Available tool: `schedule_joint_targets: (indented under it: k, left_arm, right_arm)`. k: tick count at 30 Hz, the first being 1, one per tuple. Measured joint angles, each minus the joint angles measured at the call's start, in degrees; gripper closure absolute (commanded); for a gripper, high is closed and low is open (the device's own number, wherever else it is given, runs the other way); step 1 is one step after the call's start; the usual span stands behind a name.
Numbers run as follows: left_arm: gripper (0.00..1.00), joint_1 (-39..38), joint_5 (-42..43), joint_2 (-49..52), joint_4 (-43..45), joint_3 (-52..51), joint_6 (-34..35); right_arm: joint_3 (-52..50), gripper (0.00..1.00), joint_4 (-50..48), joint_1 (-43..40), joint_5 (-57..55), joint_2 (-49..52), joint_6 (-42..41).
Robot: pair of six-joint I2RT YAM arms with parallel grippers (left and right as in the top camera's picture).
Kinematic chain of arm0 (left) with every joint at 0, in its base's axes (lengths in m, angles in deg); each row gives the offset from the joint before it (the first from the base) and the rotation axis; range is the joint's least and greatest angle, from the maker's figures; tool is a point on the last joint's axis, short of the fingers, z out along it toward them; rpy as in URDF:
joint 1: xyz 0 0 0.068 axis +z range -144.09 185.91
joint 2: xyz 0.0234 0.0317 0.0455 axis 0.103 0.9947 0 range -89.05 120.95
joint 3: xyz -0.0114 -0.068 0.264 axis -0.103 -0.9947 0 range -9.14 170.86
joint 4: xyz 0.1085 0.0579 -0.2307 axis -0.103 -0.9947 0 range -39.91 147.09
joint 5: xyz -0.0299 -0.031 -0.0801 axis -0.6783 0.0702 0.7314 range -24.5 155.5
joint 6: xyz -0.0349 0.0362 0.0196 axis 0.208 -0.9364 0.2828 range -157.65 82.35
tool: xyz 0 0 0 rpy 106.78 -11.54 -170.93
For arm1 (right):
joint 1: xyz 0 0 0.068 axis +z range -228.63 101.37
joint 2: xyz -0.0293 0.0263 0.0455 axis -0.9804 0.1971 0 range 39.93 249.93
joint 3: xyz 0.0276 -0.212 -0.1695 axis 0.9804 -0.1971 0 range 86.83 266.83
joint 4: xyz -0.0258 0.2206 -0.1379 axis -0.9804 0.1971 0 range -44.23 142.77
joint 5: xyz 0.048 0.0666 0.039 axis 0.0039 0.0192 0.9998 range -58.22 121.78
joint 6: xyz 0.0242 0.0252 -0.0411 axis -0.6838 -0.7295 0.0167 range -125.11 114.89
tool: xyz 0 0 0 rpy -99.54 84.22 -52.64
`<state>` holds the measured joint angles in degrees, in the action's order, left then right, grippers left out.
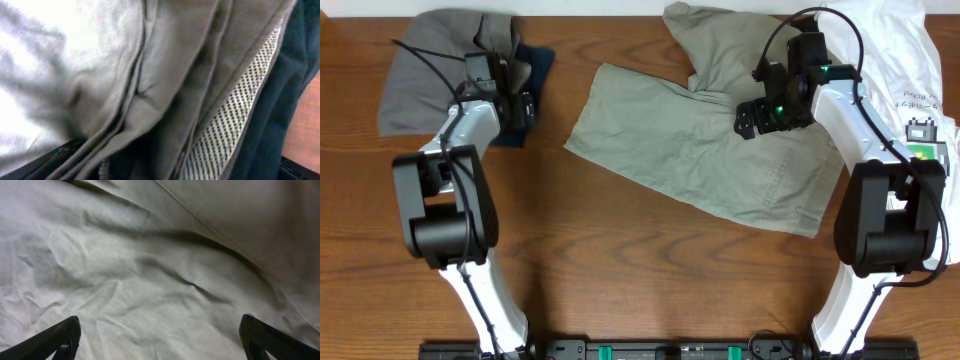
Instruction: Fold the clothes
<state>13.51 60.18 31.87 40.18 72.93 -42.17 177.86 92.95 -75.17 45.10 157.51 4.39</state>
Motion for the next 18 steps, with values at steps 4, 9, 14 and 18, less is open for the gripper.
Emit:
schedule_joint_targets:
  k: [4,9,14,18]
  left_arm:
    - [0.02,0.11,-0.46,-5.77,-6.38,-1.29,0.83]
    - [0.02,-2.25,2.36,-15.78,-14.60,-1.36,1.90]
    - [0.02,-7.65,8.46,-17.22,-19.47,-1.31,3.04]
    - [0.04,-11.21,11.19,-13.88,-21.88,-1.36,6.08]
  right_arm:
    - [0.00,0.01,0.15,0.00,0.00,-2.93,-0.17]
    - [0.02,0.01,2.19,0.00,0.28,-8.90,-1.14]
    - [0.11,0.01,4.48,0.00,1.20,-10.99,-1.51]
    - [0.11,0.01,5.49,0.00,1.42,-10.99,-1.55]
